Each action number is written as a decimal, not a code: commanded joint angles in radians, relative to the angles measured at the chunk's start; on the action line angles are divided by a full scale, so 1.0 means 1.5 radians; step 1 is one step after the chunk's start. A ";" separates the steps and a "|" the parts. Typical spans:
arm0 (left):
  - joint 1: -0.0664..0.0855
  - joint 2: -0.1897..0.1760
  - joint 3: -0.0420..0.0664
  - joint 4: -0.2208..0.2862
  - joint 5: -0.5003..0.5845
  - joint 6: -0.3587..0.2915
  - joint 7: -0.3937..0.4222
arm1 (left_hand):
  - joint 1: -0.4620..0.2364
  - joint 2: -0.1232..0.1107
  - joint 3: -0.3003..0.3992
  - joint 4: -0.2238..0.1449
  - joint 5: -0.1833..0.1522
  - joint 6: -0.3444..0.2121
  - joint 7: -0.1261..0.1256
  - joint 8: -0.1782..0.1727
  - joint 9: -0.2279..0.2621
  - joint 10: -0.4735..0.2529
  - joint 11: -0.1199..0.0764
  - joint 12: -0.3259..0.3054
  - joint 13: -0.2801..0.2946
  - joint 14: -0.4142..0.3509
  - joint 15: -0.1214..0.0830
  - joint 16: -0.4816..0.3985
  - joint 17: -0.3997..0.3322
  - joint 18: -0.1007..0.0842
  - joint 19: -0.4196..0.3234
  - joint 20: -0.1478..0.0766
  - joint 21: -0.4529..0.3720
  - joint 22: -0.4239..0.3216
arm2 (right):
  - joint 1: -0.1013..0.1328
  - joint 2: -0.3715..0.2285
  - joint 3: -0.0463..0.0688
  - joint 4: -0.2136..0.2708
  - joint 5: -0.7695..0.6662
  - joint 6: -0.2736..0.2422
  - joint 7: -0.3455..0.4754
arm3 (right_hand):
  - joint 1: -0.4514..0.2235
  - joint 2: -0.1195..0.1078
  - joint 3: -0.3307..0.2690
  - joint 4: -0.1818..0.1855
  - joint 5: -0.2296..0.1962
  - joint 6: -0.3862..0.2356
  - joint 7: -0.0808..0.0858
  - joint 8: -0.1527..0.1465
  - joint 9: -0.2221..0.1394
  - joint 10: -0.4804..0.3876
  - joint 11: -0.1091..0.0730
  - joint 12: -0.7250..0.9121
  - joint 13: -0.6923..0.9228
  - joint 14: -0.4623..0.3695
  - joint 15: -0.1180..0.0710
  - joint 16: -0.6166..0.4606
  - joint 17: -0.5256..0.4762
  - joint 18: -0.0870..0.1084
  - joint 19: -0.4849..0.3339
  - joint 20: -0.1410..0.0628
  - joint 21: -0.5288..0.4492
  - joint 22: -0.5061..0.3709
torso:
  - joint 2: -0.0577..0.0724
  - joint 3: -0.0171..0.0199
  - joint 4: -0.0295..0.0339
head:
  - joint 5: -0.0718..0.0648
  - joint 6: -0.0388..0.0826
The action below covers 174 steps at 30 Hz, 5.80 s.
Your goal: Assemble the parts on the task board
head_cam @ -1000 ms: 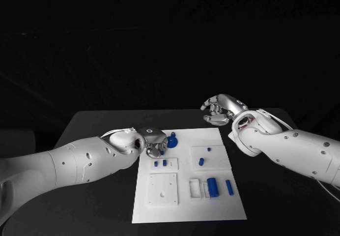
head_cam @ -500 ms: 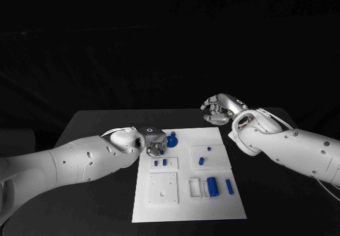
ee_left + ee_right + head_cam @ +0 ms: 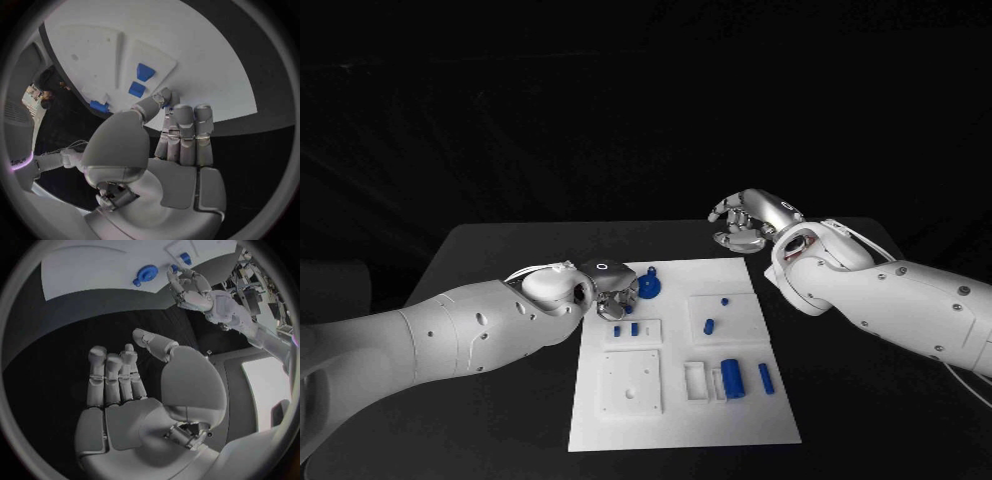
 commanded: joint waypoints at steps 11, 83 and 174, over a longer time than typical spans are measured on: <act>-0.004 -0.003 -0.002 0.000 0.030 -0.027 0.005 | 0.011 -0.013 0.006 -0.002 0.003 -0.019 0.007 -0.012 -0.007 -0.013 0.006 -0.015 -0.003 -0.005 0.001 -0.002 -0.002 0.036 0.000 -0.018 0.001 0.001 | 0.000 -0.002 0.000 0.000 -0.008 0.009 -0.001 | 0.006 -0.001 0.000 0.003 -0.004 -0.007 0.014 0.004 -0.001 -0.004 0.000 0.005 -0.001 0.001 -0.002 0.000 -0.001 0.030 -0.001 0.001 -0.002 0.001 | 0.000 0.0003 -0.0001 | 0.001 0.000; 0.024 -0.135 0.070 0.089 0.956 0.057 0.194 | -0.072 -0.035 -0.044 0.011 0.004 -0.081 0.032 -0.018 -0.012 -0.057 0.046 -0.035 -0.004 -0.173 0.082 -0.287 -0.126 -0.006 -0.170 0.063 -0.170 -0.066 | -0.003 -0.032 -0.061 -0.024 -0.225 0.253 0.095 | -0.007 0.045 -0.068 -0.034 -0.037 0.023 0.012 0.045 0.014 0.042 0.031 -0.566 -0.507 0.078 0.023 -0.074 -0.157 0.030 0.068 -0.019 -0.051 -0.026 | 0.000 0.0001 0.0003 | -0.050 0.007; 0.023 -0.130 0.070 0.088 0.966 0.065 0.186 | -0.063 -0.031 -0.053 0.009 0.005 -0.107 0.042 -0.022 -0.015 -0.096 0.061 -0.040 -0.021 -0.247 0.140 -0.424 -0.158 0.010 -0.225 0.119 -0.224 -0.071 | -0.046 0.020 -0.093 -0.051 -0.384 0.142 -0.014 | 0.022 0.030 0.044 -0.024 -0.074 0.112 -0.021 0.070 0.015 0.173 -0.004 -0.592 -0.525 0.110 -0.010 -0.047 -0.133 0.030 0.108 -0.035 -0.015 0.004 | 0.000 -0.0001 -0.0004 | -0.048 -0.005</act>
